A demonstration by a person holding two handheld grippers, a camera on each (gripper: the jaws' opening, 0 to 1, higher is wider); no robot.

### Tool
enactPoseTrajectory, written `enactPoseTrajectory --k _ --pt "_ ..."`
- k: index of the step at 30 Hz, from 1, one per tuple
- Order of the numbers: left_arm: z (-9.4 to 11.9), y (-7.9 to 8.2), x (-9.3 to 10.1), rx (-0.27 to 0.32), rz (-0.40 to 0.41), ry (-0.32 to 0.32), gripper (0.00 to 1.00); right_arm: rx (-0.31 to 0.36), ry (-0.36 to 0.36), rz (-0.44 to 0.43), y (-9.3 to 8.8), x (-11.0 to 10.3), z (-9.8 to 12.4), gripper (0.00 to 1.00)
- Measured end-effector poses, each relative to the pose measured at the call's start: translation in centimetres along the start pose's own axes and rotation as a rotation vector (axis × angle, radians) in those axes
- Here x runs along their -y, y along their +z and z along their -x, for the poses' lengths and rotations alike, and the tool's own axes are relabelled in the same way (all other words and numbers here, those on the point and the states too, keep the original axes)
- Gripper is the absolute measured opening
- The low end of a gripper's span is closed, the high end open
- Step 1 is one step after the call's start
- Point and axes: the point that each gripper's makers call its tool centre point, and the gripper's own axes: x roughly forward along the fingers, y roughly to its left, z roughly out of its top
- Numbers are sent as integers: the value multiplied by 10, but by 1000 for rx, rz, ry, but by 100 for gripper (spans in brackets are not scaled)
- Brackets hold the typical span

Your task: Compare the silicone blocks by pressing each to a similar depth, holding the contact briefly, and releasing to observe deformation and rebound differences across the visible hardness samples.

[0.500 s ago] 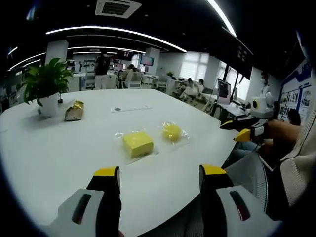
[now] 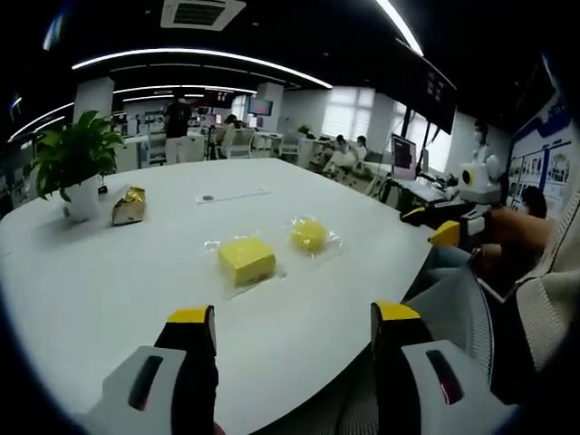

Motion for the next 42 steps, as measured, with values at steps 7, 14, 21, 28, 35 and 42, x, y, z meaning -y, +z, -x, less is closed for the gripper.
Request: enactPoseTrajectory --k 7,14,21,28,35,42 --pt "0 3 1 -4 -13 4 73 0 -11 -13 -3 6 -1 64" --pt "4 4 -3 0 -6 19 73 -6 5 -11 -3 3 -5 63" --pt "4 3 -2 -6 -2 25 73 -5 17 -8 -2 2 -6 62" --pt "5 2 0 -13 -1 27 73 -12 16 -6 -4 6 -5 61" --pt "4 3 -1 -17 -2 19 73 -8 18 -5 -3 5 -8 60" --pt "1 3 0 -21 0 9 74 -20 12 0 -5 7 -8 60"
